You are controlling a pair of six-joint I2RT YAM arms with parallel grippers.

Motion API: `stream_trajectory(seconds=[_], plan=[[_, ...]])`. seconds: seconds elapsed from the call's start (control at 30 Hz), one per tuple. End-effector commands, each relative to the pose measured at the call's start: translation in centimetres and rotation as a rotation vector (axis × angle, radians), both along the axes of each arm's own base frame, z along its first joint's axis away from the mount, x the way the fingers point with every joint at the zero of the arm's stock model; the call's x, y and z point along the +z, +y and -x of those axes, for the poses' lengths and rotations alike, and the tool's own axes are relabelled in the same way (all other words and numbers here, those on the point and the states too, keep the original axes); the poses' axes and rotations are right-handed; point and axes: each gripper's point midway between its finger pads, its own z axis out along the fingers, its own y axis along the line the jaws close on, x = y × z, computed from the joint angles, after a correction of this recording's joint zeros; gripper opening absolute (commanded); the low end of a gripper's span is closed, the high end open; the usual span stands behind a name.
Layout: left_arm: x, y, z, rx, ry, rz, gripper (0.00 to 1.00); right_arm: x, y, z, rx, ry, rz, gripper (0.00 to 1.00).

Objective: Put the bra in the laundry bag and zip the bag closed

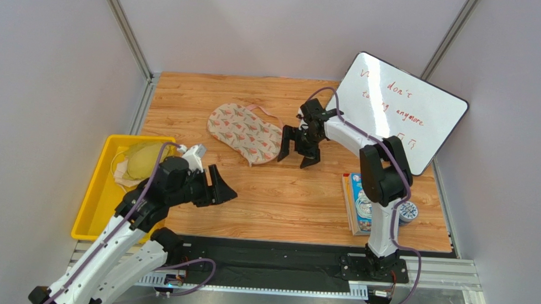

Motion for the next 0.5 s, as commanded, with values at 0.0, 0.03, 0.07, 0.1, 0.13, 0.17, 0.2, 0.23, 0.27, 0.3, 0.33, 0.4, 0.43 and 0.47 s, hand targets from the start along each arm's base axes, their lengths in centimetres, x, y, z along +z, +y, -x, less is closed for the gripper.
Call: stream_trajectory(seconds=[0.0,0.03,0.07,0.1,0.13,0.17,0.2,0.23,0.27,0.3,0.33,0.4,0.43,0.47], plan=[[0.1,1.4,1.2,0.081,-0.031,0.054,0.71,3.6,-4.0,1.9,-0.001,-0.148,0.131,1.00],[0.2,1.6,1.4,0.087,-0.046,0.068,0.71,3.0,-4.6,2.8,-0.009,-0.150,0.142,1.00],[0.8,1.9,1.8,0.095,-0.087,0.098,0.72,4.9,-4.8,3.0,-0.023,-0.202,0.115,1.00],[0.2,2.2,1.9,0.117,-0.081,0.106,0.72,5.4,-4.9,3.4,-0.028,-0.220,0.100,1.00],[0.1,2.4,2.1,0.124,-0.092,0.120,0.73,4.7,-5.2,4.8,-0.027,-0.200,0.088,1.00],[0.7,2.6,2.5,0.134,-0.128,0.157,0.73,7.1,-4.8,4.7,-0.046,-0.279,0.026,1.00],[-0.2,2.7,2.7,0.139,-0.122,0.163,0.73,7.6,-4.7,5.1,-0.052,-0.297,-0.005,1.00],[-0.2,2.8,2.9,0.147,-0.124,0.188,0.74,8.9,-4.0,5.2,-0.048,-0.345,-0.071,1.00],[0.3,3.0,3.3,0.150,-0.165,0.228,0.74,8.1,-4.3,6.4,-0.067,-0.320,-0.090,1.00],[-0.3,3.0,3.5,0.150,-0.163,0.237,0.74,9.7,-4.2,7.1,-0.076,-0.366,-0.140,1.00],[-0.4,3.1,3.7,0.153,-0.172,0.253,0.75,10.2,-4.0,7.7,-0.076,-0.374,-0.179,1.00],[-0.4,3.2,4.2,0.151,-0.211,0.305,0.75,10.5,-4.5,9.3,-0.117,-0.400,-0.240,1.00],[-0.5,3.2,4.4,0.146,-0.219,0.319,0.75,10.7,-4.5,9.7,-0.129,-0.427,-0.273,1.00],[-0.5,3.2,4.6,0.139,-0.229,0.332,0.75,9.0,-5.2,11.1,-0.142,-0.406,-0.274,1.00]])
